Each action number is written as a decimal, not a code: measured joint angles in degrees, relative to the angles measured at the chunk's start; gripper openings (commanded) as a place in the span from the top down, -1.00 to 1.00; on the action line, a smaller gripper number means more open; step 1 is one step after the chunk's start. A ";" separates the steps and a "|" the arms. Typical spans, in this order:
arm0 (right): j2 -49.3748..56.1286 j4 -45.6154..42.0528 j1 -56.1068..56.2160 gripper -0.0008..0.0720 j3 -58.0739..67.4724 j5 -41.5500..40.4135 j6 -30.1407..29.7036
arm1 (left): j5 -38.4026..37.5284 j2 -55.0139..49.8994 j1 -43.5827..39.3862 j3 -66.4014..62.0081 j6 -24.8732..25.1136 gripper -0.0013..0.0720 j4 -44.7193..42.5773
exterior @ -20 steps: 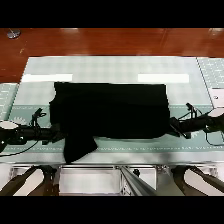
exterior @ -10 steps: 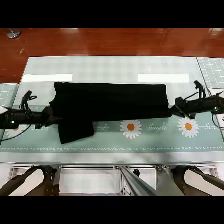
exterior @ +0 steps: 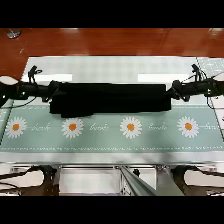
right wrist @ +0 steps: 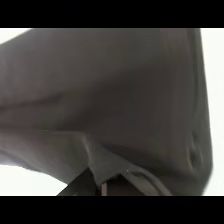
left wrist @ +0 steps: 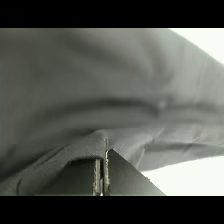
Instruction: Fold the shirts.
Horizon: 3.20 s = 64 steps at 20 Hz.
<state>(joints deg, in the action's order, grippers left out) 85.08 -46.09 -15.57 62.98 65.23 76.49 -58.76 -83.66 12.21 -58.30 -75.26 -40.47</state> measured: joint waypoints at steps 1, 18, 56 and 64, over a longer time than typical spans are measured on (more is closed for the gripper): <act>1.49 -0.15 0.20 0.92 1.73 -0.39 0.55 | 1.05 -1.57 -0.13 -2.03 -1.11 0.90 0.02; 14.14 -4.04 -2.64 -0.73 17.75 6.86 3.50 | -10.99 -13.64 2.32 -19.28 -8.98 -0.94 -12.46; -49.66 -13.09 2.43 0.91 -15.54 11.61 10.47 | 8.76 -25.44 -61.11 -28.96 -8.35 0.90 1.20; -50.64 -10.51 2.60 0.91 -13.42 11.43 10.82 | 1.20 -25.00 -57.46 -34.58 -10.19 0.90 0.57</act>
<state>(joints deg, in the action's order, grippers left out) 34.44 -56.60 -12.97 49.56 76.66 87.31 -57.56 -108.66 -45.25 -92.88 -85.45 -39.90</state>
